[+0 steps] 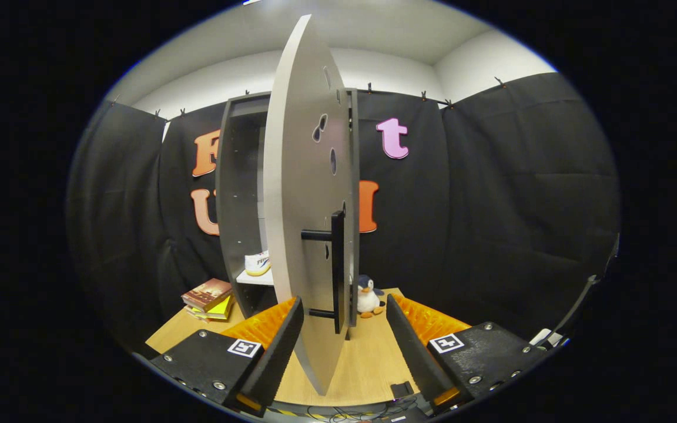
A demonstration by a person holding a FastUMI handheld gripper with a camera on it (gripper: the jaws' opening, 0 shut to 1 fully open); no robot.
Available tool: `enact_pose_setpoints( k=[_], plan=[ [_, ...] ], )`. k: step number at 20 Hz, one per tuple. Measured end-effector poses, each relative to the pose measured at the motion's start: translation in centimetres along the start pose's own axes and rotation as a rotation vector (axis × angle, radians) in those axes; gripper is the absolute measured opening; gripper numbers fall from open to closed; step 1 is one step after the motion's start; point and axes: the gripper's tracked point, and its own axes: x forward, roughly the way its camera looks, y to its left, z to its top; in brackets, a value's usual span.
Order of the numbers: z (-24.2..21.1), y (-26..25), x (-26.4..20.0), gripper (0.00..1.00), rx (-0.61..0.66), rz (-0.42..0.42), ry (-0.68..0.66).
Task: Open the shoe cabinet door, grab the shoes and put them into the shoe cabinet, then close the shoe cabinet door.
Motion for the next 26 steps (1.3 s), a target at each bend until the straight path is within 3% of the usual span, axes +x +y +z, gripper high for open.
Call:
enact_pose_setpoints(
  k=[16,26],
  plan=[
    [0.0,14.4,8.3,0.93,0.036,0.251,-0.003],
    [1.2,21.0,16.2,0.93,-0.009,0.244,-0.027]
  ],
)
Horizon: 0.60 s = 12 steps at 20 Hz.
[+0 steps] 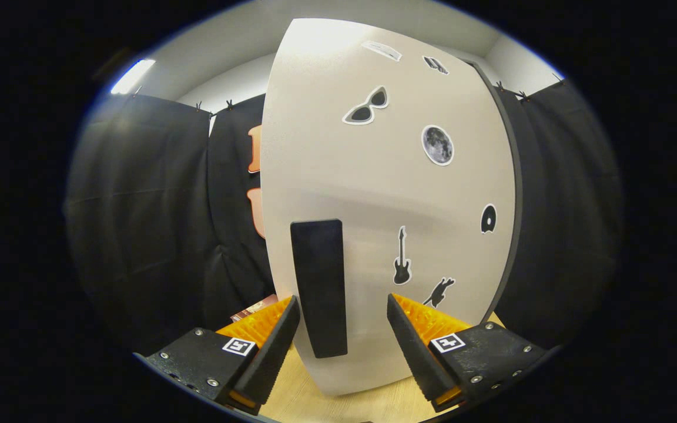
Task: Open the shoe cabinet door, grab the shoes and put them into the shoe cabinet, then close the shoe cabinet door.
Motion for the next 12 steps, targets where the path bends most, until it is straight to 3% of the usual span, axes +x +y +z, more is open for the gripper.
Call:
enact_pose_setpoints(
  k=[12],
  plan=[
    [0.5,0.5,4.3,0.93,0.024,-0.081,-0.014]
  ],
)
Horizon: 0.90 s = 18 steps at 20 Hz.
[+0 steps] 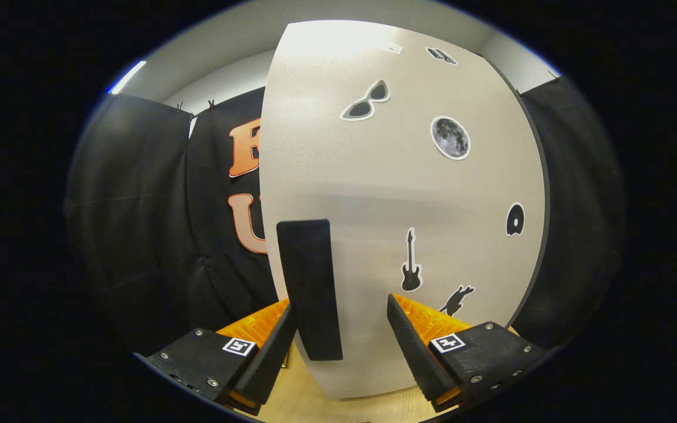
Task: Open the shoe cabinet door, grab the shoes and put them into the shoe cabinet, then close the shoe cabinet door.
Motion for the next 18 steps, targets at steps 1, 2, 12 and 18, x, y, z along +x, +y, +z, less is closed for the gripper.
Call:
enact_pose_setpoints(
  k=[1,2,12,18],
  plan=[
    [0.1,0.0,0.3,0.93,-0.006,-0.009,-0.002],
    [0.1,0.0,0.7,0.93,-0.014,-0.017,-0.004],
    [4.0,1.1,-0.5,0.93,-0.017,-0.014,-0.008],
    [10.9,0.3,-6.5,0.93,-0.001,0.021,-0.092]
  ],
)
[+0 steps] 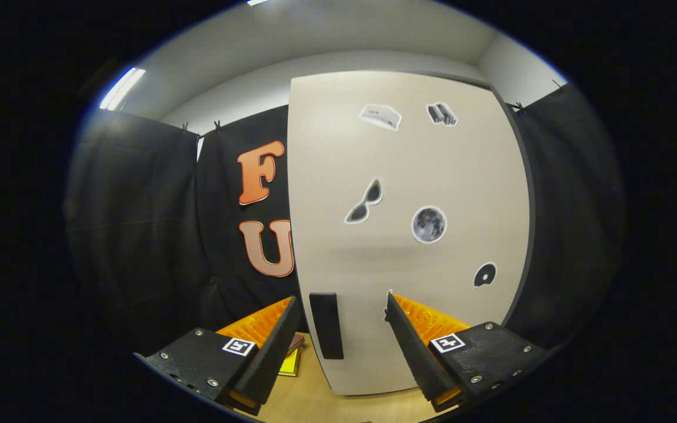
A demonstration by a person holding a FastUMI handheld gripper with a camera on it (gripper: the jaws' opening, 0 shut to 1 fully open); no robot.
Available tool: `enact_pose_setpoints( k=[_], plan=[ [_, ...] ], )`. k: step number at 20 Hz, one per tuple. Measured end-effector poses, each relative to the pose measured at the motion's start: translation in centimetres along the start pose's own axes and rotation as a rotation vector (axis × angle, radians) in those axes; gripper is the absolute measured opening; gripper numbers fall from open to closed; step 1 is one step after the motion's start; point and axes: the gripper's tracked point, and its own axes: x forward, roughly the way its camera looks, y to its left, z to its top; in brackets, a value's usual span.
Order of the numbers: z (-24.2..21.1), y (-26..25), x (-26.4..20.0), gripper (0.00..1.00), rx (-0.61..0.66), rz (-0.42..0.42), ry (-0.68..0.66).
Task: Open the shoe cabinet door, grab the shoes and put them into the shoe cabinet, then close the shoe cabinet door.
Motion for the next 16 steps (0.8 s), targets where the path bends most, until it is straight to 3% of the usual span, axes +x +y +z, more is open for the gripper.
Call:
enact_pose_setpoints(
  k=[7,16],
  plan=[
    [8.0,-4.4,-8.3,0.93,-0.118,-0.077,-0.102],
    [9.3,-9.8,-15.9,0.93,-0.165,-0.225,-0.126]
  ],
)
